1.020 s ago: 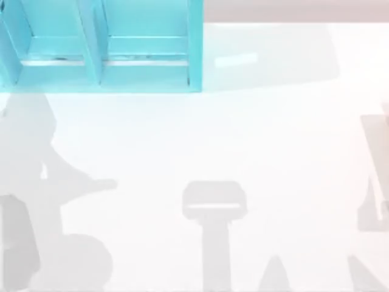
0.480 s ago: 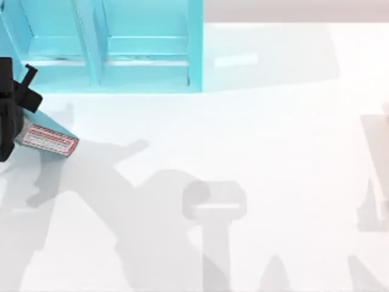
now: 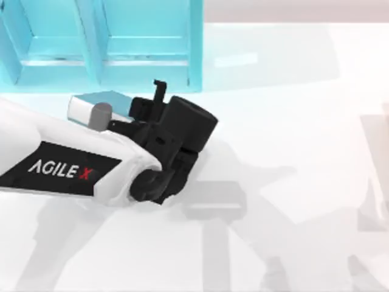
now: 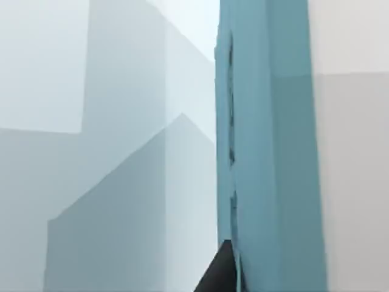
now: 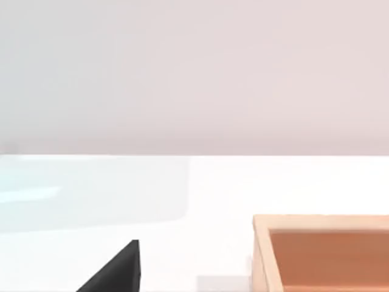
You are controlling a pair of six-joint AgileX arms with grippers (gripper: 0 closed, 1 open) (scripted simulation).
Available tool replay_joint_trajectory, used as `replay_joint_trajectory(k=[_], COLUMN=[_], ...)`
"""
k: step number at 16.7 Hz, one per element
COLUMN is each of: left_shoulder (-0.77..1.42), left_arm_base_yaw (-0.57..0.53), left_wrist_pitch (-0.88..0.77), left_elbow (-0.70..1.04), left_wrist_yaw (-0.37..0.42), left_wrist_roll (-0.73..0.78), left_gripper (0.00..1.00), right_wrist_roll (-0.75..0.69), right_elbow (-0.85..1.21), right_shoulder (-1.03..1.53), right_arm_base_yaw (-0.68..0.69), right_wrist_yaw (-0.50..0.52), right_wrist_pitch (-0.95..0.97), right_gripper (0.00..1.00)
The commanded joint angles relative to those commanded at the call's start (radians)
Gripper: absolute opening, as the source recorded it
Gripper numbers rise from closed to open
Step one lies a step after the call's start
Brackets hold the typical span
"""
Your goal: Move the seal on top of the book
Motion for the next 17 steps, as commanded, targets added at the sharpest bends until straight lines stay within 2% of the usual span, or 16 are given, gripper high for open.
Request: replay_joint_trajectory(k=[4, 7, 9, 17], left_shoulder=[0.061, 0.088, 0.095, 0.09], left_arm_base_yaw=[-0.264, -0.385, -0.42, -0.428], left_wrist_pitch=[0.015, 0.026, 0.03, 0.012], left_elbow=[0.093, 0.144, 0.159, 0.156], left_wrist_yaw=[-0.208, -0.301, -0.327, -0.332], left_wrist_roll=[-0.276, -0.4, -0.435, -0.45], left_gripper=[0.0, 0.0, 0.0, 0.0], right_wrist_roll=[0.0, 0.0, 0.0, 0.0], right_elbow=[0.0, 0.0, 0.0, 0.0], right_shoulder=[0.0, 0.0, 0.0, 0.0], right_arm_base_yaw=[0.0, 0.0, 0.0, 0.0], right_wrist_yaw=[0.0, 0.0, 0.0, 0.0], right_wrist_pitch=[0.0, 0.0, 0.0, 0.0], right_gripper=[1.0, 1.0, 1.0, 1.0])
